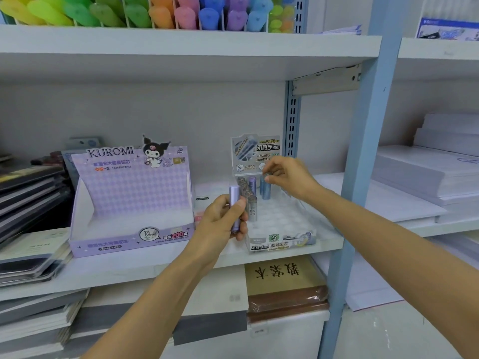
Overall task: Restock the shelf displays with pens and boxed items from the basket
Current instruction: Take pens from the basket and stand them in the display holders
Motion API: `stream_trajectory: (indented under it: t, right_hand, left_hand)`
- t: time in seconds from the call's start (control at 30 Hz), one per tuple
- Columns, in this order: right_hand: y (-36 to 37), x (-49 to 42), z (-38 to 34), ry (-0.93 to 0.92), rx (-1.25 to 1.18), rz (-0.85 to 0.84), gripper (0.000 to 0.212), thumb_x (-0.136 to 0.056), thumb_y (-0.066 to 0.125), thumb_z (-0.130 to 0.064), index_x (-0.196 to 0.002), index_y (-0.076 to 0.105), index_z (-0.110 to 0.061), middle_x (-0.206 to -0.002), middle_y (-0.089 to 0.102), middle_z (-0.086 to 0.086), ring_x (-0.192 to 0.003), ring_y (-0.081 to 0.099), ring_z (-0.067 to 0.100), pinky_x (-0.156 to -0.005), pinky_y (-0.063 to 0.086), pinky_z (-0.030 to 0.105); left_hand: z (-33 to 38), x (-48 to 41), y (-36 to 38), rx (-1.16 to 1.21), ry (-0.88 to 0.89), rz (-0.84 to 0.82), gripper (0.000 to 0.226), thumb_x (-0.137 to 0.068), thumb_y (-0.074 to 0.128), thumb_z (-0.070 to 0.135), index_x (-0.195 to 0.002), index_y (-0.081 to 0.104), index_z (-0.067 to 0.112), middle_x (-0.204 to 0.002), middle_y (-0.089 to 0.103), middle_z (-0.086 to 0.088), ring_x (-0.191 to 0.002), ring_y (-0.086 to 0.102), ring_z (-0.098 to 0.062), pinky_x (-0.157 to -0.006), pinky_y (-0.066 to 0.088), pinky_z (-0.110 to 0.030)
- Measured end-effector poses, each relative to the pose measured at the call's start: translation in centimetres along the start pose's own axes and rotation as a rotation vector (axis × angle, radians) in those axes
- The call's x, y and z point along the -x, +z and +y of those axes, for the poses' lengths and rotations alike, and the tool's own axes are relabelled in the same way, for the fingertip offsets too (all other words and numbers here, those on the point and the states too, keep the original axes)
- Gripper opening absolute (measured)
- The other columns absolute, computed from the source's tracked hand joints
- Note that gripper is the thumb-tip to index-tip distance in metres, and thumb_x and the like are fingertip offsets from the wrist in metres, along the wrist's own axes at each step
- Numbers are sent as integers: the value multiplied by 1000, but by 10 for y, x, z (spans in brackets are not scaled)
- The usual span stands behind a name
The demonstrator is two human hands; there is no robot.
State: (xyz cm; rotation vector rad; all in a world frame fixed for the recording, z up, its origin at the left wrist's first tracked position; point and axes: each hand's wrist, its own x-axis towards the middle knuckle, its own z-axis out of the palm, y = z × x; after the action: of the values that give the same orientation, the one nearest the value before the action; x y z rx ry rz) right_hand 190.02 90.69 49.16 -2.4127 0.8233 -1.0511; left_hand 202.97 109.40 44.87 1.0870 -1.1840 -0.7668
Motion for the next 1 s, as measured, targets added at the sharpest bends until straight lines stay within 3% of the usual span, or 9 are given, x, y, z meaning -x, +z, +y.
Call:
stream_trajectory:
  t: [0.13, 0.23, 0.33, 0.43, 0.5, 0.63, 0.73, 0.83, 1.0]
  right_hand:
    - [10, 2, 3, -43, 88, 68, 14, -80, 75, -5, -93, 72, -7, -88, 60, -3, -79, 58, 13, -83, 53, 30]
    - [13, 6, 5, -39, 154, 46, 15, -82, 74, -8, -97, 72, -8, -83, 54, -9, -79, 54, 12, -83, 52, 33]
    - [8, 12, 0, -54, 188, 83, 25, -89, 68, -19, -113, 69, -14, -98, 57, -1, -87, 55, 14, -83, 49, 30]
    - [-1, 27, -24, -69, -202, 98, 25, -94, 60, -23, -117, 67, -14, -99, 65, 2, -82, 62, 17, -73, 52, 29]
    - [-7, 39, -42, -65, -476, -29, 27, -95, 59, -26, -116, 67, -11, -96, 68, 9, -75, 64, 20, -66, 54, 30]
    - [-11, 58, -60, -107, -513, -268, 18, -87, 69, -13, -104, 71, -7, -85, 72, 0, -74, 67, 11, -69, 54, 21]
    - [-13, 65, -61, -77, -592, -203, 17, -83, 71, -3, -100, 70, 0, -87, 73, 7, -78, 70, 16, -73, 55, 23]
    - [-14, 73, -58, -48, -694, -74, 17, -79, 73, -3, -96, 69, -3, -97, 72, 18, -86, 71, 26, -84, 57, 36]
    - [-2, 90, -56, -30, -719, -93, 23, -72, 79, 3, -84, 65, -9, -87, 73, 7, -80, 71, 21, -77, 58, 27]
  left_hand:
    - [-3, 0, 0, 0, 21, 3, 21, -97, 54, 21, -108, 61, 5, -67, 57, 7, -58, 52, -11, -57, 47, -24]
    - [-2, 1, 0, -4, 22, 0, 17, -97, 55, 18, -108, 64, 9, -67, 56, 7, -58, 52, -11, -58, 46, -24]
    - [1, 4, -1, -28, 33, -7, 17, -96, 56, 16, -109, 66, 10, -64, 55, 5, -57, 50, -11, -58, 45, -23]
    - [2, 5, 0, -75, 54, 5, 20, -95, 59, 11, -113, 66, 8, -62, 55, 5, -56, 49, -10, -58, 44, -20]
    - [3, 5, 1, -105, 76, 10, 23, -94, 60, 9, -116, 65, 4, -59, 56, 10, -54, 48, -8, -56, 43, -19]
    - [5, 7, 4, -162, 111, 31, 23, -89, 66, 8, -112, 69, 5, -57, 56, 12, -53, 47, -5, -55, 41, -16]
    - [7, 8, 2, -72, 84, 104, 24, -85, 70, 6, -109, 71, 10, -65, 64, 5, -58, 52, -9, -59, 47, -20]
    - [8, 8, -1, 134, 21, 197, 20, -83, 70, 6, -102, 71, 12, -72, 68, -2, -65, 58, -15, -63, 52, -19]
    - [12, 10, 5, 324, 34, 215, 31, -83, 68, 16, -110, 69, 1, -92, 73, -10, -87, 68, -22, -79, 57, -26]
